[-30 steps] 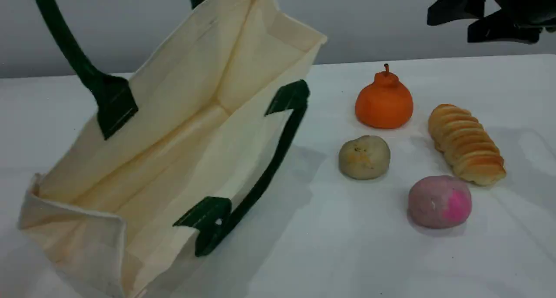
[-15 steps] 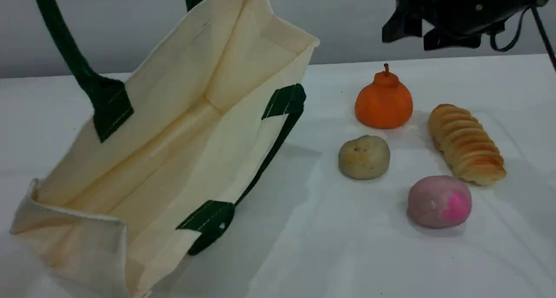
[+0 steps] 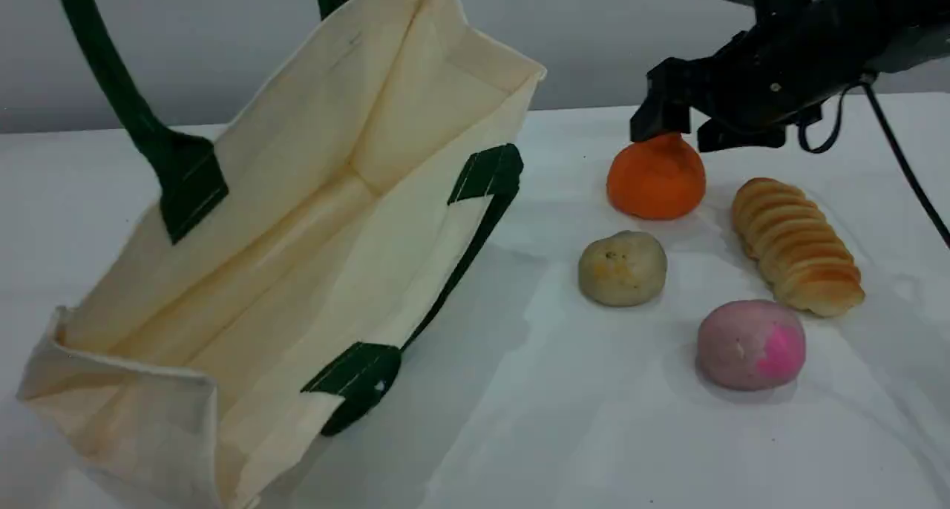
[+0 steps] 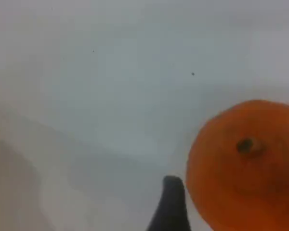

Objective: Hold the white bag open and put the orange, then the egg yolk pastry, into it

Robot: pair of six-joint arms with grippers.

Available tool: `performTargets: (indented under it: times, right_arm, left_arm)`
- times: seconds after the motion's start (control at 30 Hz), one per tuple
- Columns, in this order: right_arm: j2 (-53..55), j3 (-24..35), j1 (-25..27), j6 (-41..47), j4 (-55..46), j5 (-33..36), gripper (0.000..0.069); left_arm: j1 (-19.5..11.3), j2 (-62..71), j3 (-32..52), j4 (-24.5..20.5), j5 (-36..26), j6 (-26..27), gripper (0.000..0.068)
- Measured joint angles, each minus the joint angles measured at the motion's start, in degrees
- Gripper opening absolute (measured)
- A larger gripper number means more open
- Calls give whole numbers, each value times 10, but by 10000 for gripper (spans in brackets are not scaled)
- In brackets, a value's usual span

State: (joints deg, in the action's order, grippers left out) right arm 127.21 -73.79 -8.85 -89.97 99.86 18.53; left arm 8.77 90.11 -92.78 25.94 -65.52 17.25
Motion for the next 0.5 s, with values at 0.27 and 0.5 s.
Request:
performTargets:
  times: [0.27, 0.5]
  right_arm:
    - [44, -50, -9, 0, 2, -39, 559]
    - [68, -62, -10, 0, 2, -60, 551]
  left_arm:
    - [0, 0, 0, 0, -1, 0, 65]
    - [0, 0, 0, 0, -4, 0, 65]
